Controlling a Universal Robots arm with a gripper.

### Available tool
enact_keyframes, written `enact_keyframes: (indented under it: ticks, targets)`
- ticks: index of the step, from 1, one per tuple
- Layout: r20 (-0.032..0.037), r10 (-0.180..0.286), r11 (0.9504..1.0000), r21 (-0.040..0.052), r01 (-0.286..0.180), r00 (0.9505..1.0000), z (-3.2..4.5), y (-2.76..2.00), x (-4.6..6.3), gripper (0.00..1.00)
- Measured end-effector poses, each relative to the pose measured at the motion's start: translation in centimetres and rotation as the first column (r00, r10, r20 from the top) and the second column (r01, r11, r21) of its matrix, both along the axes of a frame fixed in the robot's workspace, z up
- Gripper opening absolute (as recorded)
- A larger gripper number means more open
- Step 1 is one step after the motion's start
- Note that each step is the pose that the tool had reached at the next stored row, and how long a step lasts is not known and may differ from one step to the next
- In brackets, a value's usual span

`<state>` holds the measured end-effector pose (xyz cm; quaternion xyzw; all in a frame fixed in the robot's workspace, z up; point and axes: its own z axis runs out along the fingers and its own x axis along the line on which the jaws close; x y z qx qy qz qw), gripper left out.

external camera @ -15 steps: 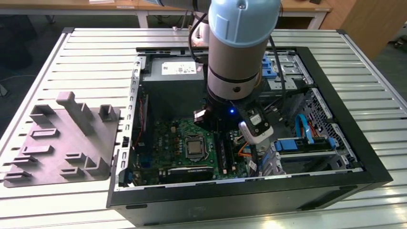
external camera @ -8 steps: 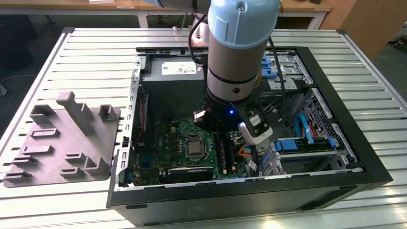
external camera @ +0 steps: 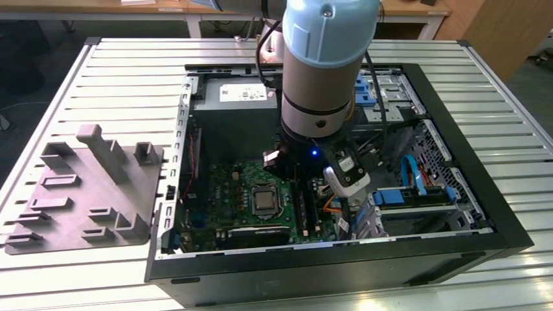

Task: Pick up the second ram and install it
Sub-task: 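Insert the second ram into the second slot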

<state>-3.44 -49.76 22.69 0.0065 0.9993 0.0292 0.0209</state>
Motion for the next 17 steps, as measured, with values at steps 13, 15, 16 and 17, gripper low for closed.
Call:
enact_keyframes:
  ticks: [13, 15, 16, 17]
  targets:
    - [-0.0001, 0.000, 1.0000, -0.0004, 0.000, 1.0000, -0.24, 0.00, -0.10, 0.11]
    - [-0.0001, 0.000, 1.0000, -0.0005, 0.000, 1.0000, -0.28, 0.03, -0.14, 0.11]
    - [-0.0001, 0.000, 1.0000, -0.0004, 0.000, 1.0000, -0.29, 0.04, -0.15, 0.11]
    - [-0.0001, 0.000, 1.0000, -0.0005, 0.000, 1.0000, -0.31, 0.04, -0.15, 0.11]
